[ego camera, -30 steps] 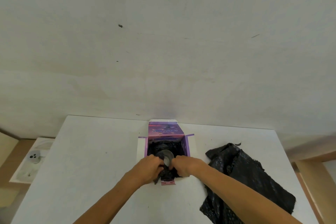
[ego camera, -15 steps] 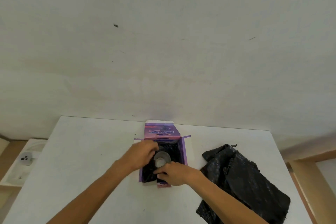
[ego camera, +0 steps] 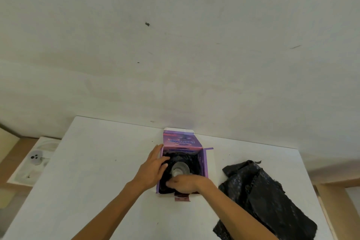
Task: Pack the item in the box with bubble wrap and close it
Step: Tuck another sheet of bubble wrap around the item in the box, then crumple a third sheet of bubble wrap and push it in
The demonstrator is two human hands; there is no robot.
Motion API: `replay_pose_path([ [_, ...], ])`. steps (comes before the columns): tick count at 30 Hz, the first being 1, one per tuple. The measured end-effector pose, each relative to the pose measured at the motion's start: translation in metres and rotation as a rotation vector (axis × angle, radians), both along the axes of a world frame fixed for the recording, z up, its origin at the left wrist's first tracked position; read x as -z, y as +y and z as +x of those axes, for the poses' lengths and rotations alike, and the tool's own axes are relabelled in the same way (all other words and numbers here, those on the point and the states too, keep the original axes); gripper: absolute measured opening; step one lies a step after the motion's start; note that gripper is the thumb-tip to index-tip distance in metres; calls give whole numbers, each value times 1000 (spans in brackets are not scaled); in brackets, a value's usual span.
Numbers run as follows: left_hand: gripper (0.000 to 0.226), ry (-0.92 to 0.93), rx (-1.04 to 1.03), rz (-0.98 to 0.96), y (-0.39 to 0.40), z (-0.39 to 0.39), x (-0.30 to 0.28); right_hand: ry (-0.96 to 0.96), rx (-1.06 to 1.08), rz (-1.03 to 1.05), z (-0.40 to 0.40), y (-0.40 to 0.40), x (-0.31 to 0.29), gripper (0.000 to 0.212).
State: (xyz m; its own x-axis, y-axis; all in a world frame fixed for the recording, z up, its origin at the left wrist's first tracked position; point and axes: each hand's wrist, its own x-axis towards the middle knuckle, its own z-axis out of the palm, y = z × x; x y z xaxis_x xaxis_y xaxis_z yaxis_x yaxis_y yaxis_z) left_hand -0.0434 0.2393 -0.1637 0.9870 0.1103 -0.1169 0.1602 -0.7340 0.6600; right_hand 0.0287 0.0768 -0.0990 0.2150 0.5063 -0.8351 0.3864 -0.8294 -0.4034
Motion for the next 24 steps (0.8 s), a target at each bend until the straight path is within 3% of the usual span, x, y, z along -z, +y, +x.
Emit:
replay_pose_path([
  [4,29,-72,-15,12,-4,-2,5,-201,1,44,22,-42,-10,28],
  [10,23,-145,-48,12,-7,-2,9,-198,-79,-151,25,-33,14,23],
  [16,32,-36,-44,56,-6,-1,2,-34,112,-237,31,-17,26,63],
  [18,37,-42,-70,90,-8,0,-5,-5,160,-155,34,-25,14,60],
  [21,34,-131,-102,109,-20,2,-19,-48,344,130,42,-58,-20,42],
  [24,29,-176,-53,-30,-51,7,-39,-80,574,317,41,-115,-49,29],
])
